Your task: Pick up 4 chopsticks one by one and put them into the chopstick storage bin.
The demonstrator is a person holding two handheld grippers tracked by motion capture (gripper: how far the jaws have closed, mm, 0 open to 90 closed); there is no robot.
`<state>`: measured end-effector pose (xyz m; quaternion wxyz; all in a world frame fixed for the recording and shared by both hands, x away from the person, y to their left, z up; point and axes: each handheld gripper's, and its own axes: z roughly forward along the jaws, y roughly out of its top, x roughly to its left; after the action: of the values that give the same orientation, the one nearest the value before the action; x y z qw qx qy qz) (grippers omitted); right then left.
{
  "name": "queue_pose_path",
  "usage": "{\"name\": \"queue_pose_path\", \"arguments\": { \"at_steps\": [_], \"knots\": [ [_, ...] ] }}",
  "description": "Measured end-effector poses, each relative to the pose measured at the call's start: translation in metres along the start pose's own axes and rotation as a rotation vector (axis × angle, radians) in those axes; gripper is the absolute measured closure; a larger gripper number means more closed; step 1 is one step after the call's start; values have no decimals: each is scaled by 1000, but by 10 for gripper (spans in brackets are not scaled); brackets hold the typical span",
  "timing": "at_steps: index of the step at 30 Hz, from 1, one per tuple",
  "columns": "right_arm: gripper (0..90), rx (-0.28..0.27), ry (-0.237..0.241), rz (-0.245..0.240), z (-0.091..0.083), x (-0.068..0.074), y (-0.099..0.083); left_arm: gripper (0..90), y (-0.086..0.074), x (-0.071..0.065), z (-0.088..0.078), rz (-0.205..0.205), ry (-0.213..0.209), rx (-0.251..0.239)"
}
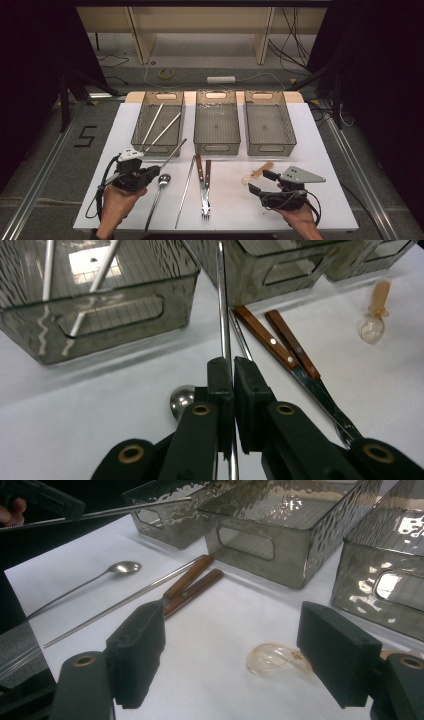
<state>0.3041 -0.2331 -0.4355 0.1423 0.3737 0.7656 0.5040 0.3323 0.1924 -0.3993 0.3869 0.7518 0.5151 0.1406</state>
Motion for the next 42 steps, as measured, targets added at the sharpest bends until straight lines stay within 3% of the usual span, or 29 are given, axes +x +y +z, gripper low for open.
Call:
{"name": "queue_pose_path", "arguments": {
  "at_steps": [9, 24, 42],
  "knots": [
    [284, -4, 2, 3, 0, 0, 0, 861, 23, 22, 6, -21, 34, -48],
    [284, -7, 7, 5, -1, -1, 0, 860, 59, 58, 35, -66, 83, -103],
    [284, -8, 7, 8, -1, -1, 0, 860, 83, 85, 68, -102, 114, -102]
  ]
}}
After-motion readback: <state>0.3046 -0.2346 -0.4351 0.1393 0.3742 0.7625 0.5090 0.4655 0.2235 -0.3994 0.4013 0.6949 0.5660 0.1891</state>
